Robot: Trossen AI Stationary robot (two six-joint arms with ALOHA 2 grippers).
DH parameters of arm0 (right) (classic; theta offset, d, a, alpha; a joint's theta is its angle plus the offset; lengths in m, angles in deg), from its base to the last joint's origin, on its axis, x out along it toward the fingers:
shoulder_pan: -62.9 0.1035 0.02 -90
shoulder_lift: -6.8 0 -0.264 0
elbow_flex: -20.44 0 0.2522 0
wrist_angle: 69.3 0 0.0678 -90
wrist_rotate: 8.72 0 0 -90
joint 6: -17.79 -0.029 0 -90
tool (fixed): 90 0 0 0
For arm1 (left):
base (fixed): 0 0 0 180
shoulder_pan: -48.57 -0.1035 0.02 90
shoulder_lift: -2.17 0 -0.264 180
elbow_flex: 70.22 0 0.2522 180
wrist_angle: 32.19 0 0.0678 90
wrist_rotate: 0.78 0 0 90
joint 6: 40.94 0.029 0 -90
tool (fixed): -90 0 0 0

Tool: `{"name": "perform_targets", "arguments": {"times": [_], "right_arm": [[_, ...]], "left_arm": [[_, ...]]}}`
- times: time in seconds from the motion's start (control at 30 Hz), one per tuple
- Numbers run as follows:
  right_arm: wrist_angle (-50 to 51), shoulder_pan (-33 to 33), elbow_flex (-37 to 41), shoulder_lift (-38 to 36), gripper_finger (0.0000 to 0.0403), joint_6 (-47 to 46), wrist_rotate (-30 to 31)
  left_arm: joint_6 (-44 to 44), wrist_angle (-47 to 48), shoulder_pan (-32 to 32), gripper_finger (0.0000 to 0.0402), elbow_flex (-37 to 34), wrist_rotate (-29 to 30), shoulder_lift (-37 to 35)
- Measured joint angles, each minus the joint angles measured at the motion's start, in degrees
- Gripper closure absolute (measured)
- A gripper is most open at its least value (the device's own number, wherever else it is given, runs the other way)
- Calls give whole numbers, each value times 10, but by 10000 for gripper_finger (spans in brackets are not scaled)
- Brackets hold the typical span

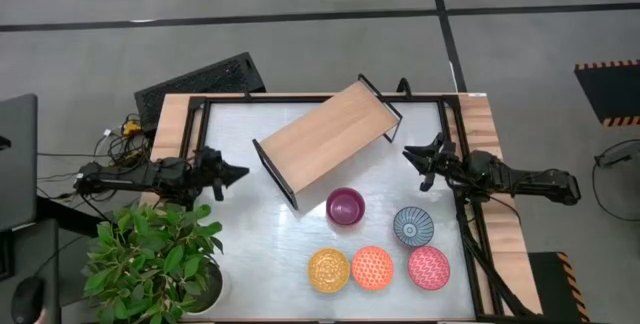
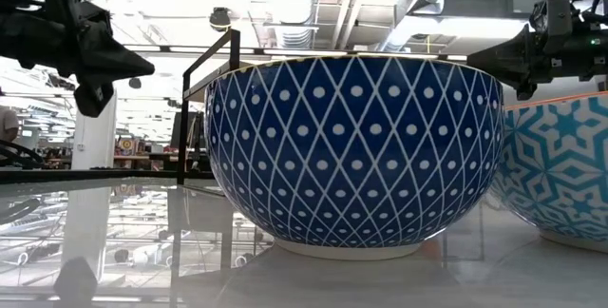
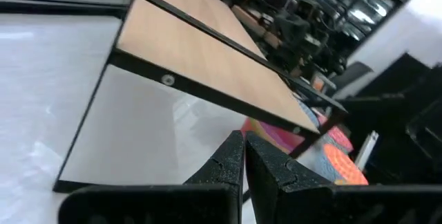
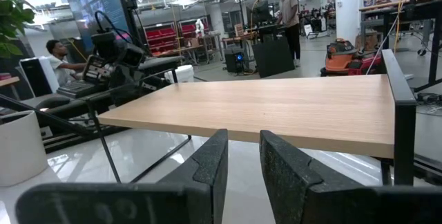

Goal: Place and stack bowls onto a shelf
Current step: Put the purple bowl on the shelf

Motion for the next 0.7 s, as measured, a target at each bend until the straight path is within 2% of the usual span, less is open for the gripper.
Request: {"name": "perform_targets", "arguments": {"times": [0.2, 0.37, 0.6, 0.7], "right_arm": [[0, 0, 0, 0, 290, 0, 0], [0, 0, 0, 0, 290, 0, 0], [0, 0, 0, 0, 290, 0, 0], [0, 0, 0, 0, 290, 0, 0]], "left_arm": [[-70, -48, 0, 401, -2, 28, 0], [-82, -191, 0, 386, -2, 60, 0], [27, -449, 0, 308, 0, 58, 24], [72, -504, 0, 270, 16, 56, 54]]}}
